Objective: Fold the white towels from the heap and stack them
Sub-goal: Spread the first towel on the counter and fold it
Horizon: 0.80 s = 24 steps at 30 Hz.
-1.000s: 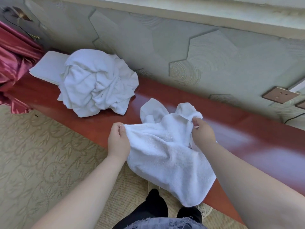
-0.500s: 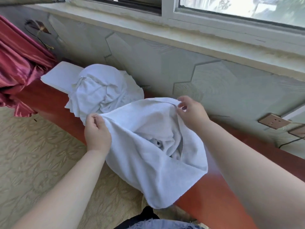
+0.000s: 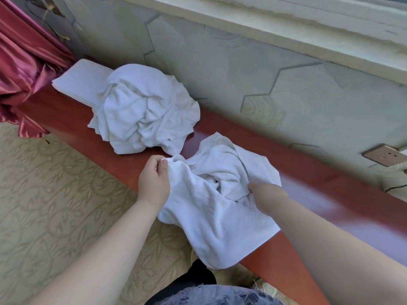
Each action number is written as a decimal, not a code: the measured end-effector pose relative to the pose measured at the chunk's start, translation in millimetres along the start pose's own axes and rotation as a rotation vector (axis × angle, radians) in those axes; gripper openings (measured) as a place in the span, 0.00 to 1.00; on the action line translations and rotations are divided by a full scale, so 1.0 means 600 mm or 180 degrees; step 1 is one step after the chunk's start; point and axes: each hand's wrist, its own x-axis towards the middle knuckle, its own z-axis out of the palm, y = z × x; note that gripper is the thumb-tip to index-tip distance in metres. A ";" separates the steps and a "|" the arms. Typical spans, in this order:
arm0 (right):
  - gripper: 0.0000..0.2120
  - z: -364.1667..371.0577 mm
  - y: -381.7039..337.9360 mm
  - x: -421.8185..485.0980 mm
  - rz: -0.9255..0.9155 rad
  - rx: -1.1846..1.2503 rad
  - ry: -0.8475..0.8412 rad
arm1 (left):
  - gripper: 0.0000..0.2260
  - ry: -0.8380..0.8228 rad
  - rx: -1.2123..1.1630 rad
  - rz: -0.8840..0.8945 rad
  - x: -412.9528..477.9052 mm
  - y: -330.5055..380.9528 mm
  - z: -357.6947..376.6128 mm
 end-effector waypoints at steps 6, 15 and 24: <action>0.19 -0.022 0.012 -0.027 0.0154 -0.0785 -0.0582 | 0.09 -0.0156 0.0251 -0.0057 0.051 -0.021 -0.013; 0.16 -0.014 0.008 -0.066 0.0273 -0.1096 -0.0853 | 0.13 -0.1804 0.1680 0.0258 0.171 -0.059 0.014; 0.12 -0.091 0.041 -0.157 0.0841 -0.0638 0.0358 | 0.10 -0.1527 0.1471 0.0295 0.197 -0.059 -0.021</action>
